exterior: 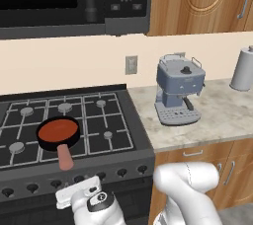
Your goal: Wait until the marinara sauce is simmered to a deep red color and then turn off the stove.
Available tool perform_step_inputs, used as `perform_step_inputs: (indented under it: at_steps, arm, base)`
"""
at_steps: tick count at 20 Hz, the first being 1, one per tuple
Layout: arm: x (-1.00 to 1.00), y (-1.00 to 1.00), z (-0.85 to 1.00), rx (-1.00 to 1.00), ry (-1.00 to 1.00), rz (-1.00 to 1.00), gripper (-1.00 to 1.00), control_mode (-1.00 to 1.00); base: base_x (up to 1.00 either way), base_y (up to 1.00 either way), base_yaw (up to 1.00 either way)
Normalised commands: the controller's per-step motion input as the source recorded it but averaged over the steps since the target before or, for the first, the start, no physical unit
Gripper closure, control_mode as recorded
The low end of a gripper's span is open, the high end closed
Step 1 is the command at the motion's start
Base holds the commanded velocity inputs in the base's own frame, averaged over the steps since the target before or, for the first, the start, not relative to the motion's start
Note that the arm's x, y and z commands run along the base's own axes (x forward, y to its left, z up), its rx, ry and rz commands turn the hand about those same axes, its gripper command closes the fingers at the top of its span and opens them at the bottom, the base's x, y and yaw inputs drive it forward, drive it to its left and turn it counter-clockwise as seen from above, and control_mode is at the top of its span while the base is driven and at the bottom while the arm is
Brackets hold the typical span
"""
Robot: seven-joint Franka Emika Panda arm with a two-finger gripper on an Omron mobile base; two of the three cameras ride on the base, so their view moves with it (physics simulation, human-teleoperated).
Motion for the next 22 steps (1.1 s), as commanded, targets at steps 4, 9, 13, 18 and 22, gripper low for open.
perform_step_inputs:
  at_steps: [4,9,13,18,22]
  arm:
    - [0.00,0.00,-0.19,0.00,-0.01,0.00,-1.00,-1.00]
    - [0.00,0.00,-0.07,0.00,-0.05,0.00,-1.00,-1.00]
    - [0.00,0.00,-0.02,0.00,-0.03,0.00,-1.00,-1.00]
    - [0.00,0.00,0.00,0.00,-0.05,0.00,-1.00,-1.00]
    - [0.00,0.00,0.00,0.00,-0.07,0.00,-1.00,-1.00]
  base:
    - [0.00,0.00,0.00]
    - [0.00,0.00,0.00]
    - [0.00,0.00,0.00]
    - [0.00,0.00,0.00]
    - [0.00,0.00,0.00]
